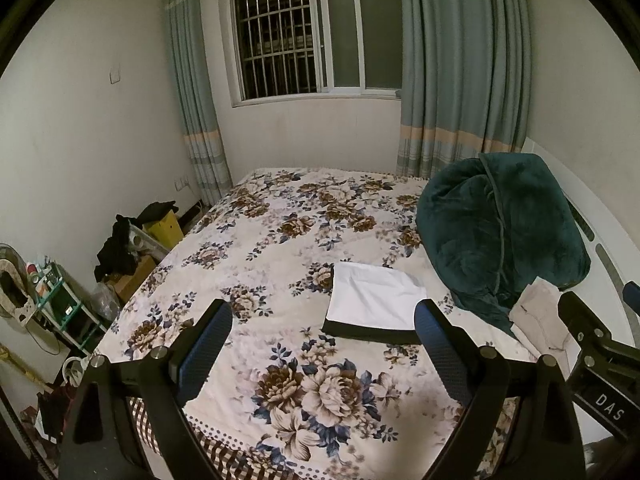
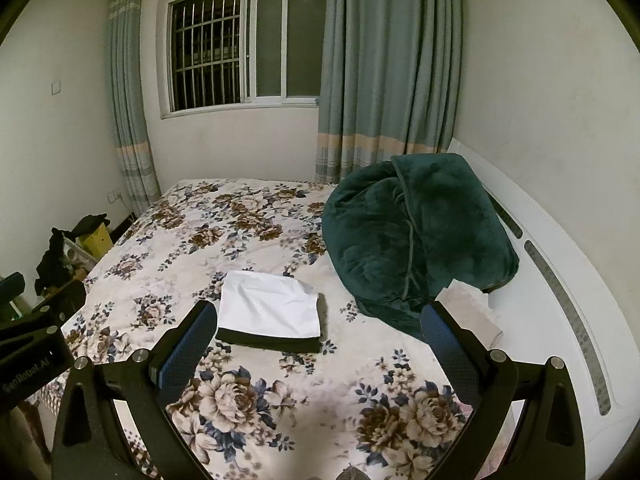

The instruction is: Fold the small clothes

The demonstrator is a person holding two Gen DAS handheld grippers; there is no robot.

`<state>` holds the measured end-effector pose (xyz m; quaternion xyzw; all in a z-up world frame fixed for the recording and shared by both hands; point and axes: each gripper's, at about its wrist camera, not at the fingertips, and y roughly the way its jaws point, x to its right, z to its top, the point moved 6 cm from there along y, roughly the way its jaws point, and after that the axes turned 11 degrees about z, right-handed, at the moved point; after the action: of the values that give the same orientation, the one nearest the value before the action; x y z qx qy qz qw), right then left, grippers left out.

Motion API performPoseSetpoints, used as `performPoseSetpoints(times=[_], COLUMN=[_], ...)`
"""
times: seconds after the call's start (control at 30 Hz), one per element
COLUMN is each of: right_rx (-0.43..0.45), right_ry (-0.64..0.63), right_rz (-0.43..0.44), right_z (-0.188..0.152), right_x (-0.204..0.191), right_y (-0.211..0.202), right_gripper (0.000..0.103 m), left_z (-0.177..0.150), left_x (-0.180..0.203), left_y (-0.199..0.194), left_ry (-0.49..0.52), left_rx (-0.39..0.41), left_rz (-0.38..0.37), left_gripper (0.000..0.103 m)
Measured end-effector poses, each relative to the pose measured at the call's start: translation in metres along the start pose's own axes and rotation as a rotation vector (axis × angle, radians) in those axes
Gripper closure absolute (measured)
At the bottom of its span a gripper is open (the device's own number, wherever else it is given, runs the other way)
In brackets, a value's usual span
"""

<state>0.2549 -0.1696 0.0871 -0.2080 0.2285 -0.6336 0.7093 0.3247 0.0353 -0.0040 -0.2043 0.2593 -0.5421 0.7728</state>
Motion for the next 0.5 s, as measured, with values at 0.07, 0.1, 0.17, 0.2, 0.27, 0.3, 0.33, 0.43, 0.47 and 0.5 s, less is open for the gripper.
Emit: performPoseSetpoints(times=[0.07, 0.1, 0.17, 0.2, 0.27, 0.3, 0.33, 0.43, 0.47, 0.5], right_rx=[-0.001, -0.001, -0.001, -0.001, -0.001, -0.001, -0.001, 0.000, 0.000, 0.000], right_ry=[0.001, 0.000, 0.001, 0.001, 0.000, -0.001, 0.002, 0.002, 0.003, 0.003], right_rz=[0.000, 0.001, 0.002, 0.001, 0.001, 0.001, 0.000, -0.001, -0.002, -0.002], right_z=[0.0006, -0.0002, -0.0004, -0.0004, -0.0006, -0.0001, -0.0009, -0.0012, -0.0013, -0.0007], right_x=[-0.0014, 0.0005, 0.0009, 0.0008, 0.0011, -0.0006, 0.0014, 0.0016, 0.0020, 0.0005], right_y=[0.0012, 0.0002, 0.0003, 0.0004, 0.0002, 0.0008, -0.0001, -0.0006, -0.0007, 0.0001], right_gripper=[0.000, 0.000, 0.000, 0.000, 0.000, 0.000, 0.000, 0.000, 0.000, 0.000], left_z=[0.0000, -0.0002, -0.0006, -0.0006, -0.0004, -0.0006, 0.0001, -0.0007, -0.0006, -0.0005], left_x=[0.0002, 0.0003, 0.0003, 0.0004, 0.0005, 0.0003, 0.0001, 0.0001, 0.0002, 0.0000], left_y=[0.0000, 0.0000, -0.0003, -0.0003, 0.0000, -0.0001, -0.0001, 0.0002, 0.0002, 0.0002], left_ry=[-0.001, -0.001, -0.002, -0.002, -0.001, -0.001, -0.002, -0.001, 0.000, 0.000], left_rx=[0.000, -0.001, -0.002, -0.001, -0.001, -0.001, -0.001, -0.001, 0.000, 0.001], left_rz=[-0.001, 0.000, -0.001, 0.000, -0.001, -0.001, 0.000, -0.001, -0.001, 0.000], left_gripper=[0.010, 0.010, 0.010, 0.010, 0.010, 0.010, 0.010, 0.010, 0.010, 0.010])
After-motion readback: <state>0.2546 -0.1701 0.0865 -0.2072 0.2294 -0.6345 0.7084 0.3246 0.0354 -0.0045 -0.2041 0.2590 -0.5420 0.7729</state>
